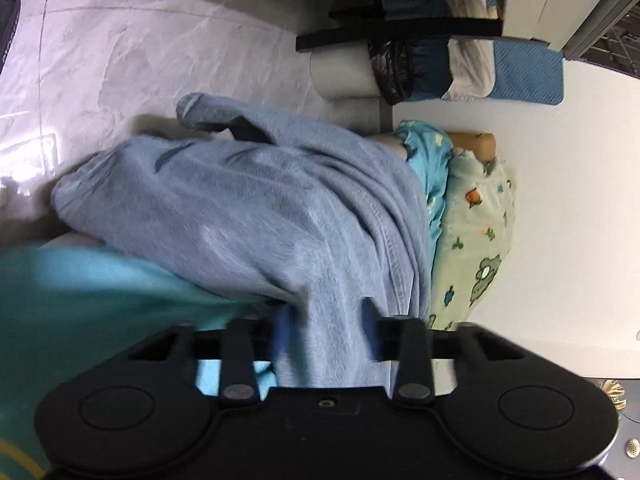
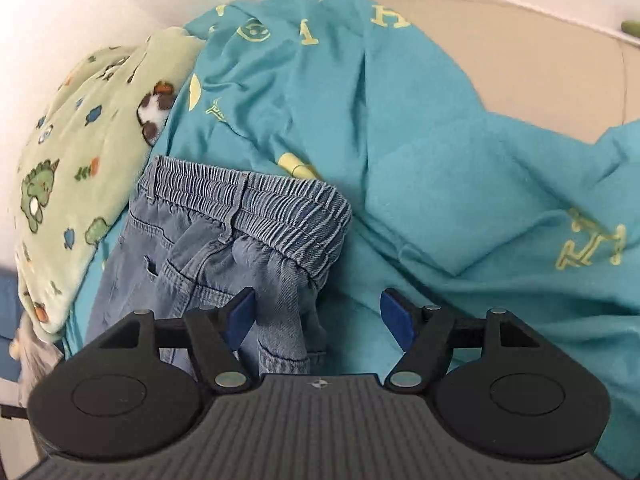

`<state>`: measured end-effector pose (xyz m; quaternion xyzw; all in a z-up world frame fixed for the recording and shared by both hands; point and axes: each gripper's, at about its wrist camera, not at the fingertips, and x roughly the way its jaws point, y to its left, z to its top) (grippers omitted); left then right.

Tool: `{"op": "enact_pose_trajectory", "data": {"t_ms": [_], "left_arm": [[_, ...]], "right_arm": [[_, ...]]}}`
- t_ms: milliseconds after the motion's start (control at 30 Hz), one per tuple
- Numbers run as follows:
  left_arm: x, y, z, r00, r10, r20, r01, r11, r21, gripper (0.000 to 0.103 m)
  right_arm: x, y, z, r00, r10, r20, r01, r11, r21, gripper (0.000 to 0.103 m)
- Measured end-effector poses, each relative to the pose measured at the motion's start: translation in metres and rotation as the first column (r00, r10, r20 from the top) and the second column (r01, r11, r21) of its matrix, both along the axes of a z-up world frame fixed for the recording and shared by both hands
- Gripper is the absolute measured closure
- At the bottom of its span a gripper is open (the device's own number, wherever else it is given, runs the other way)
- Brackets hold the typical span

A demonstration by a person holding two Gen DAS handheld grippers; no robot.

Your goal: Fold clothes

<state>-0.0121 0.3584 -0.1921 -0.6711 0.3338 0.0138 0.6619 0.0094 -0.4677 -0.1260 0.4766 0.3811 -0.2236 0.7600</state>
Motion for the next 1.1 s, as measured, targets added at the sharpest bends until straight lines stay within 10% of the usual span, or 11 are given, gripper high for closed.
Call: {"op": "enact_pose_trajectory", "data": {"t_ms": [200,267,667,1100], "left_arm": [[-0.012,0.001,0.031,0.997,0.022,0.079,-0.030,0.995,0.093,0.102],[-0.018,0.001,0.047,0.993,0.047,0.109,-0.059,0.992,0.114,0.103],[-0.011,0.014,0.073,0.987,0.147,0.064,-0.152,0.986,0.075,0.103],[0.185,0.026,0.076,0.986,0.119,-0.119,-0.109,0.991,0.082,0.103]], "right_arm": [[0.010,0.003,-0.005,0.996,0.052,0.075,-0.055,0.998,0.040,0.045],[0.015,0.011,0.000,0.994,0.097,0.043,-0.096,0.995,-0.024,0.089],[-0.003,0.023,0.066,0.970,0.099,0.221,-0.088,0.994,-0.060,0.096],[0.216,0.065,0.110,0.965,0.179,0.189,-0.146,0.973,-0.178,0.095]]}}
